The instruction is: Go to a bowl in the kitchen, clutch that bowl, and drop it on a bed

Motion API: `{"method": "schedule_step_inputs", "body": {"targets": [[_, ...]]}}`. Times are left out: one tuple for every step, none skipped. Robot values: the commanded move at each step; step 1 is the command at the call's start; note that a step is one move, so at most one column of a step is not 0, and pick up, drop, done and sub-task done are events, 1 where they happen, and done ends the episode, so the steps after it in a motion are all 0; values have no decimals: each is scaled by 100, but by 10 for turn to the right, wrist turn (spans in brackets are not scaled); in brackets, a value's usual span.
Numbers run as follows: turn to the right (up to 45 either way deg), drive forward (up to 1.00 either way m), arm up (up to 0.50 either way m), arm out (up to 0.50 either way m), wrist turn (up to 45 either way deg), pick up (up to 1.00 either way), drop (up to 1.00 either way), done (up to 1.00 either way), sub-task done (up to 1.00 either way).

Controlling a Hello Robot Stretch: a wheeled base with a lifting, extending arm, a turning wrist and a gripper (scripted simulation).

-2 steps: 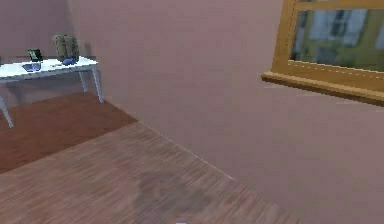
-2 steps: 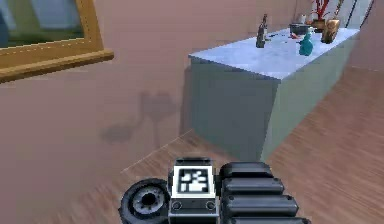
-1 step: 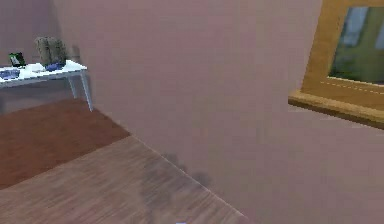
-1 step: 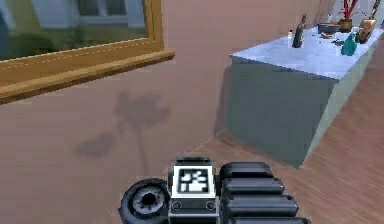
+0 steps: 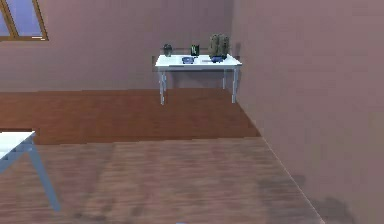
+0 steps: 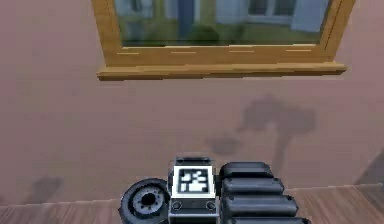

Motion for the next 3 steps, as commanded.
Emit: {"method": "schedule_step_inputs", "body": {"targets": [[0,75,0,0,0,0,0,0,0],[-360,0,0,0,0,0,0,0,0],[0,90,0,0,0,0,0,0,0]]}}
